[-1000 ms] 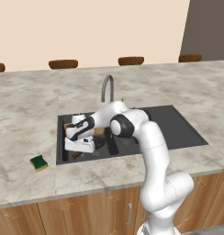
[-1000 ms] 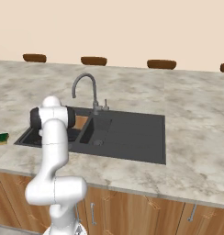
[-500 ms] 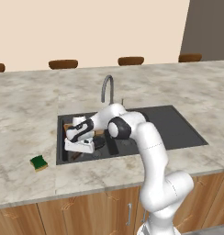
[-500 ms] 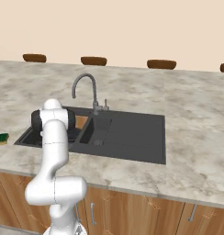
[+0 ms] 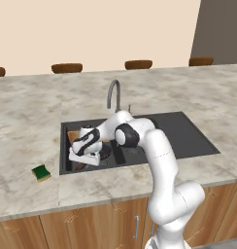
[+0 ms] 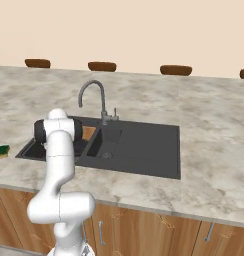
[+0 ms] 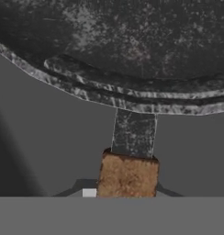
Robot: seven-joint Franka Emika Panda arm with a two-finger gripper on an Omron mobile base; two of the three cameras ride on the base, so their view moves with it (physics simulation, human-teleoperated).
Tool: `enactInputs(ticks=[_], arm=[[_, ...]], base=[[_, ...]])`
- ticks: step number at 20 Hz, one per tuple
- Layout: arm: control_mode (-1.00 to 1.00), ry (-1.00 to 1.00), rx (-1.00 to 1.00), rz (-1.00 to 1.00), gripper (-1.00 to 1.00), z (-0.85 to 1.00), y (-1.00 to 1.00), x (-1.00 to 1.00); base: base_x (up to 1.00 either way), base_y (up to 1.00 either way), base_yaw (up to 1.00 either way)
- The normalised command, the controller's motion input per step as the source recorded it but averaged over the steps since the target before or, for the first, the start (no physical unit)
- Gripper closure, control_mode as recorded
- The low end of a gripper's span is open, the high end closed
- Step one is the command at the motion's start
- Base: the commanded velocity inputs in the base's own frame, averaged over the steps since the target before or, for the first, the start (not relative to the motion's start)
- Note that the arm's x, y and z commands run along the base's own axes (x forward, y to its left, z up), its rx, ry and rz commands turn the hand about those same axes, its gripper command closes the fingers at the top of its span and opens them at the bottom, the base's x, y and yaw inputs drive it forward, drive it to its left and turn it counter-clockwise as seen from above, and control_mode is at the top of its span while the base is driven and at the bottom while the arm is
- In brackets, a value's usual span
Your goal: Pick the pan and sponge and place them into the sink. Then turn on the water.
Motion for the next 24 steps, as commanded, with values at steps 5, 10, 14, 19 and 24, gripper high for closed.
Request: enactInputs(ticks=[5, 10, 14, 19, 24], arm=[[-1.0, 0.0, 0.0, 0.0, -1.0, -0.61, 0.31, 0.08], [-1.0, 0.01, 0.0, 0.0, -1.0, -0.43, 0.19, 0.06], [-1.0, 0.0, 0.01, -0.01, -1.0, -0.24, 0.16, 0.07], [-1.0, 0.06, 0.03, -0.05, -1.0, 0.4, 0.05, -0.02], [-1.0, 0.09, 0.02, -0.05, -1.0, 0.43, 0.0, -0.06]], base=[[0.0, 0.0, 0.0], [0.0, 0.0, 0.0], [0.0, 0.0, 0.0], [0.0, 0.0, 0.0], [0.0, 0.0, 0.0]])
